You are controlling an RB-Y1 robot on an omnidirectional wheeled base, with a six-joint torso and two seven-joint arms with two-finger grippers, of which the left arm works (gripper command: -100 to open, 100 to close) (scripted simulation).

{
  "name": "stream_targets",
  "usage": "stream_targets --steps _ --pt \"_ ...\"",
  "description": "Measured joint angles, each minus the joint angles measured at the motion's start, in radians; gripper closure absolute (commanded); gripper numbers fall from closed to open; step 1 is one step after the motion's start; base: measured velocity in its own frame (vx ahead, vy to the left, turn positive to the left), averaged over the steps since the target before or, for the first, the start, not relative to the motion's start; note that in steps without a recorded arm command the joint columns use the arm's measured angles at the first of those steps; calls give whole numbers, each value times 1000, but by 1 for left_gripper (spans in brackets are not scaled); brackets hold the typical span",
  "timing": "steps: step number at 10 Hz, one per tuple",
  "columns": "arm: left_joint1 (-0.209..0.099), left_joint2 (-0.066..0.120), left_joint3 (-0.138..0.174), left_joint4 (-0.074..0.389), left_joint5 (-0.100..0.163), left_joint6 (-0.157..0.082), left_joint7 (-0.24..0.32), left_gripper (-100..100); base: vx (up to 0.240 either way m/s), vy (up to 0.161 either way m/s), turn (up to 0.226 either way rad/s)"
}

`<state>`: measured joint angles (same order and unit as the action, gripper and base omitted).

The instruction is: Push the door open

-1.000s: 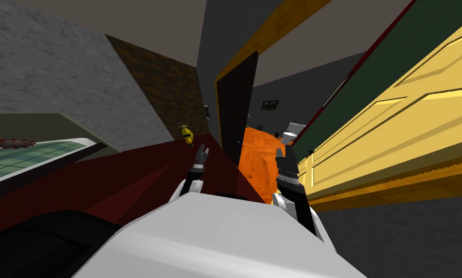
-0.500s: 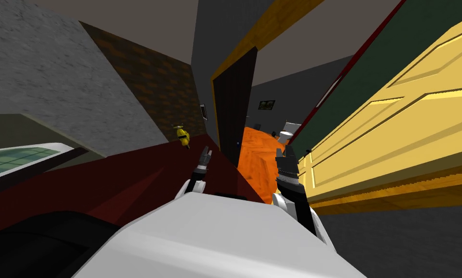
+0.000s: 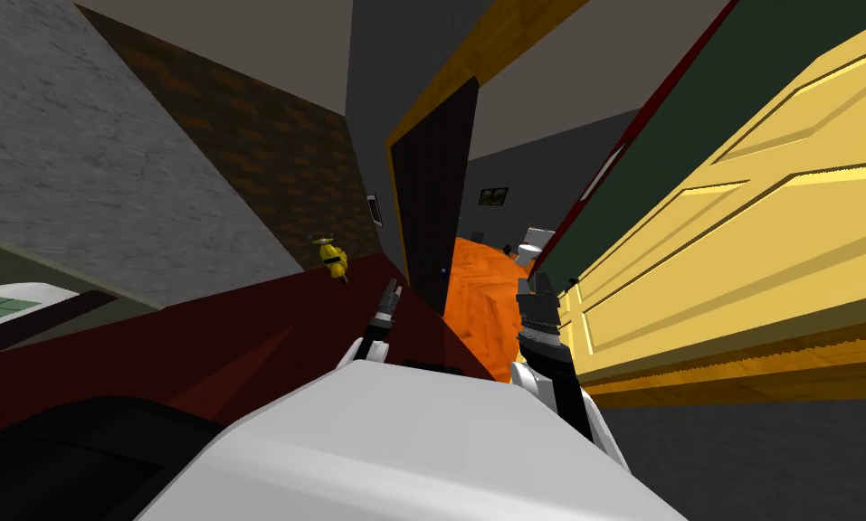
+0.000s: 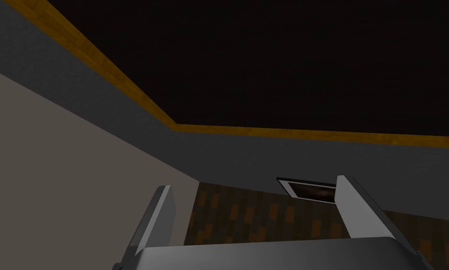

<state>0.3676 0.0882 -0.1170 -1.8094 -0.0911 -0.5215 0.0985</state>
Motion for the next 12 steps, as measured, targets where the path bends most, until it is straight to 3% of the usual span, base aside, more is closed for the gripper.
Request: stream_targets --steps 7,12 --pt "-38 6 -60 157 -4 -40 -2 -100 91 47 -106" --pt "-71 5 -102 292 -7 -84 -5 -100 86 51 -100"
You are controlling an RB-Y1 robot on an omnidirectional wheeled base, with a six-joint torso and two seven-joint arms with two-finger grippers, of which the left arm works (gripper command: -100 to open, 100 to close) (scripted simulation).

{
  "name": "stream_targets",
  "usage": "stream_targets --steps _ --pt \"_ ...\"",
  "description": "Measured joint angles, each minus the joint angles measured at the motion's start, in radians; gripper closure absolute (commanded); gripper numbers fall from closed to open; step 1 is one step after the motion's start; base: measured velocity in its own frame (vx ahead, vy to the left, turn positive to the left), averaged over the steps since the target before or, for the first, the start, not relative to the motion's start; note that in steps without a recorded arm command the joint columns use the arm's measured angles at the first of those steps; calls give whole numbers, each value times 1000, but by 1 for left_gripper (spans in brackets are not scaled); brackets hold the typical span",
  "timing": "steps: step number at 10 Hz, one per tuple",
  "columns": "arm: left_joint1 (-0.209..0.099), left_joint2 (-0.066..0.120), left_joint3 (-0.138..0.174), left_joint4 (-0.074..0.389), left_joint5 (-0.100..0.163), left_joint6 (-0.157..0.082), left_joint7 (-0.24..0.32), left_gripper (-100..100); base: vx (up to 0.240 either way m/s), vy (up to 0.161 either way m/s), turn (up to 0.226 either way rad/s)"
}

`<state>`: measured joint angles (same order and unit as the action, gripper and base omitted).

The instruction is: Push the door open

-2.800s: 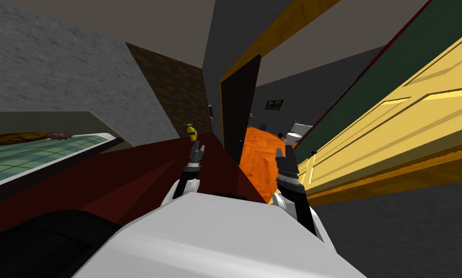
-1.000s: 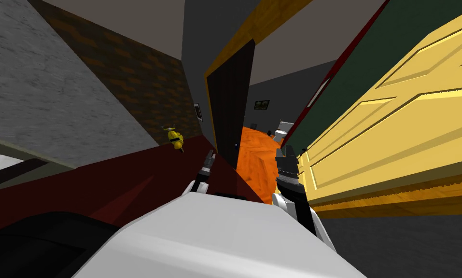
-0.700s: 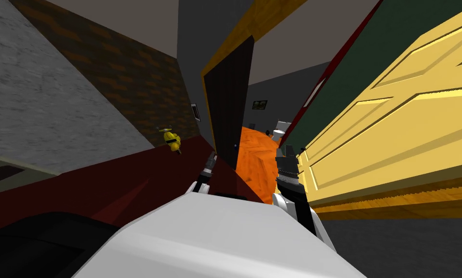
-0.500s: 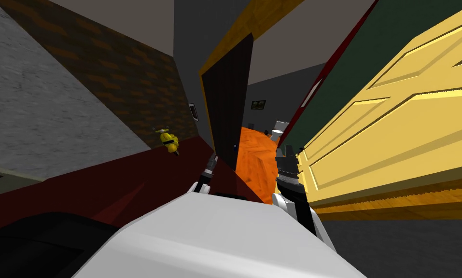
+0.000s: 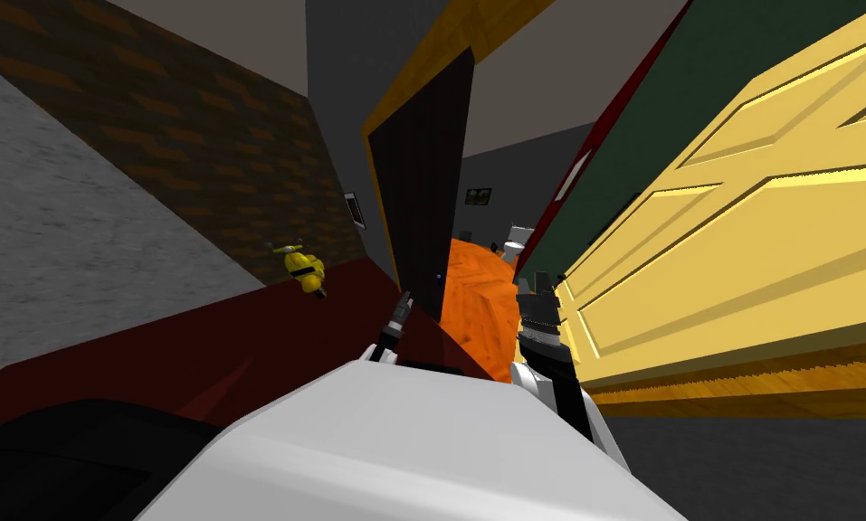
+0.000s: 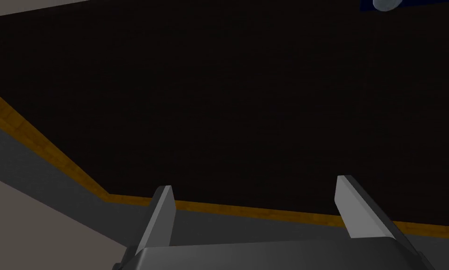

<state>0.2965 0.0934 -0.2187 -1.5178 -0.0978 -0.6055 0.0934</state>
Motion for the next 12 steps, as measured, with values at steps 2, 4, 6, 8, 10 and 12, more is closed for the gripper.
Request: stream_targets --steps 2,4,6,8,10,12 --pt "-12 3 -15 40 0 -8 3 -100 91 55 -103" --pt "-26 0 -32 92 -1 -21 0 -100 71 71 -98" --pt "-35 3 -47 130 -2 -31 2 -100 80 65 -95" --pt "-45 3 -62 171 -2 -41 2 -100 90 55 -103" --pt "-57 -2 -78 212 -4 -49 -1 -100 69 62 -89" --pt "-65 2 -91 249 -4 -61 2 -100 80 60 -76"
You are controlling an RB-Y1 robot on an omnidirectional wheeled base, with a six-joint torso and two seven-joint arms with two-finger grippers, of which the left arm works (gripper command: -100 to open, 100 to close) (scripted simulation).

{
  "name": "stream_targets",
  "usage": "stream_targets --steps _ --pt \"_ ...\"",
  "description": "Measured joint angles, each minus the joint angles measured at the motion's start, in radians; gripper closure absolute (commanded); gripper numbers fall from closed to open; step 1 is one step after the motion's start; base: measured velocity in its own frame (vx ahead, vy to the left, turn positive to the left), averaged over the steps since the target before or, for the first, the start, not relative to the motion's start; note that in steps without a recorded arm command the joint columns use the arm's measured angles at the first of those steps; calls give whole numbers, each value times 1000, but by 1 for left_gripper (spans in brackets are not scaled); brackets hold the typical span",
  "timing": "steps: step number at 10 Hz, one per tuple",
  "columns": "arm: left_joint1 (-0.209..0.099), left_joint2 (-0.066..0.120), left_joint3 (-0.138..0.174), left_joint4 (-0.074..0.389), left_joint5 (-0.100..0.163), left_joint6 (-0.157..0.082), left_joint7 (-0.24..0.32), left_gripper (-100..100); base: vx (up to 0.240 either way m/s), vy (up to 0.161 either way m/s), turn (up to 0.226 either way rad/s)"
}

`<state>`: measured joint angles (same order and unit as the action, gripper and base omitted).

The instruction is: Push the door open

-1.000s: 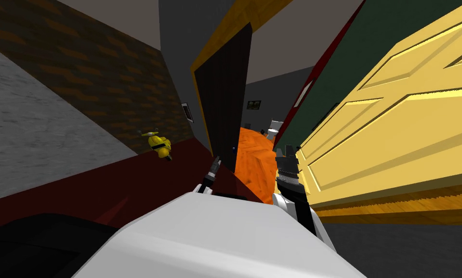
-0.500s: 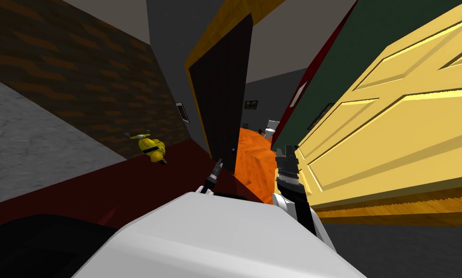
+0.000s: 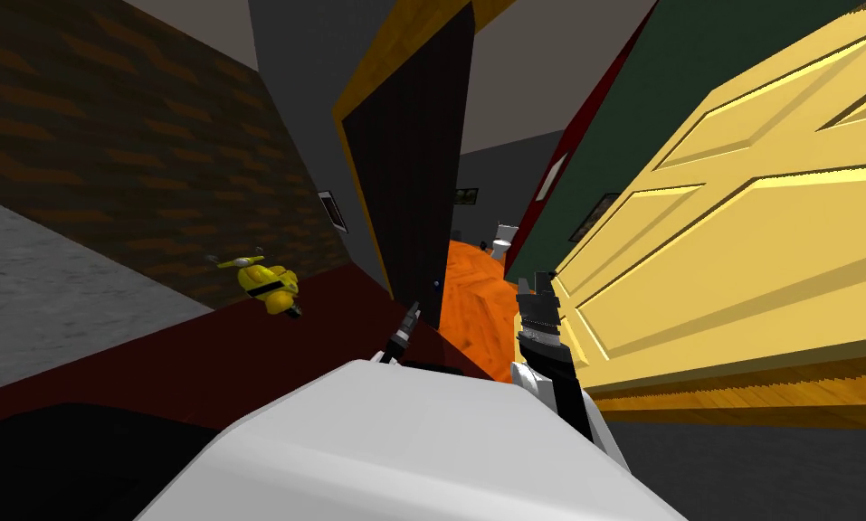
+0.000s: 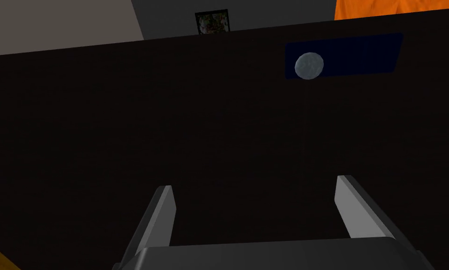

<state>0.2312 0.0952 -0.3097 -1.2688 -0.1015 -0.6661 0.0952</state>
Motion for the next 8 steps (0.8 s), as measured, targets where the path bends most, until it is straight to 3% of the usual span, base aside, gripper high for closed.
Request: stream_targets --steps 8 --pt "-56 -15 -60 203 -3 -60 -3 -100 116 87 -105"
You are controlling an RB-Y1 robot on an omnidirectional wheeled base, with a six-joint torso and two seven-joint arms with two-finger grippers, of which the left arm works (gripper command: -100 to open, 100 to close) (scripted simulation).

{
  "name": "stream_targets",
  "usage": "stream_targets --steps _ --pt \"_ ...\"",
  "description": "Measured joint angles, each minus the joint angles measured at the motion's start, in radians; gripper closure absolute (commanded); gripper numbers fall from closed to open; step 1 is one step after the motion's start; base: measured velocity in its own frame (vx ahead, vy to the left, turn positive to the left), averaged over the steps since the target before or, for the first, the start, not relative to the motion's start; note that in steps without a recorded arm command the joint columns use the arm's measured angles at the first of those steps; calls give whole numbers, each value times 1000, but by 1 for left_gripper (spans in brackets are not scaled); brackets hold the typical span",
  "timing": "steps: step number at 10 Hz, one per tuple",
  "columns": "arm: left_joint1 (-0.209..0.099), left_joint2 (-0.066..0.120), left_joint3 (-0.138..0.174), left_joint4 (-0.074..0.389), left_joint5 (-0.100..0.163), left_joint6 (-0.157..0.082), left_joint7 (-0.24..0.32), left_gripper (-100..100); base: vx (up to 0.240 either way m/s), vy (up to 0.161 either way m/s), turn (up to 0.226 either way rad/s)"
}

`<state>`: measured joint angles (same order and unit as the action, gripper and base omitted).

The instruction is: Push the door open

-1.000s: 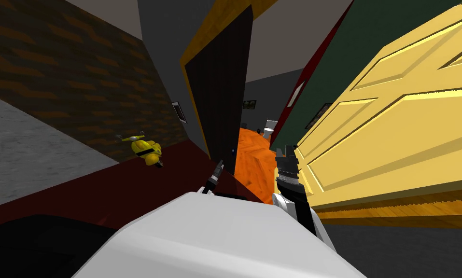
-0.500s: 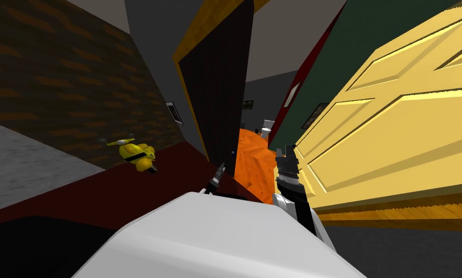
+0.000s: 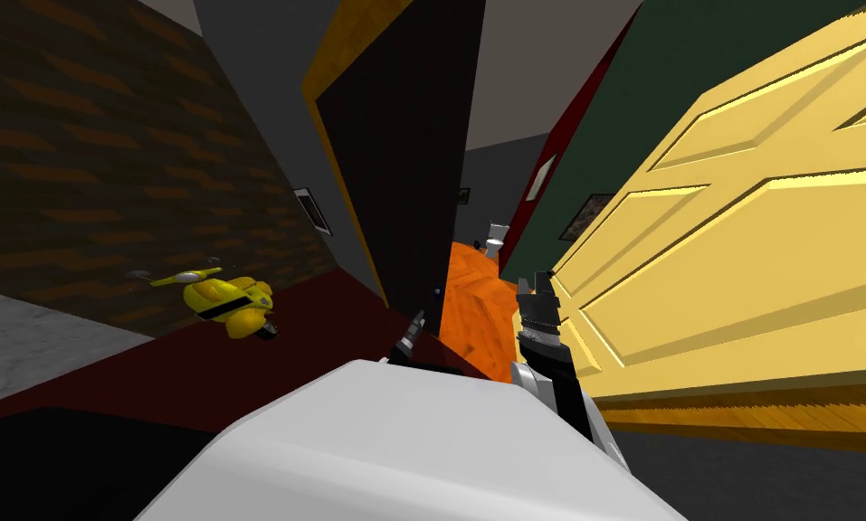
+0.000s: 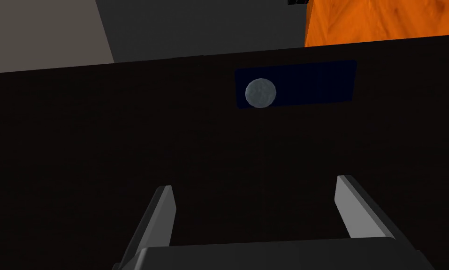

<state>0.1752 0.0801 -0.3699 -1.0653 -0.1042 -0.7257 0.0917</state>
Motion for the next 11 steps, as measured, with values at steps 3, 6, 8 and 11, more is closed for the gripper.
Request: stream_targets --steps 3,6,8,11 --pt "-5 -5 -20 34 -2 -6 -1 -100 114 43 -44" --pt "-14 -3 -12 50 1 -11 -4 -100 188 -81 -26" --pt "-20 -5 -6 62 3 -14 -6 -100 188 -81 -31" --pt "-32 -15 4 81 7 -19 -10 -100 189 -71 -29"
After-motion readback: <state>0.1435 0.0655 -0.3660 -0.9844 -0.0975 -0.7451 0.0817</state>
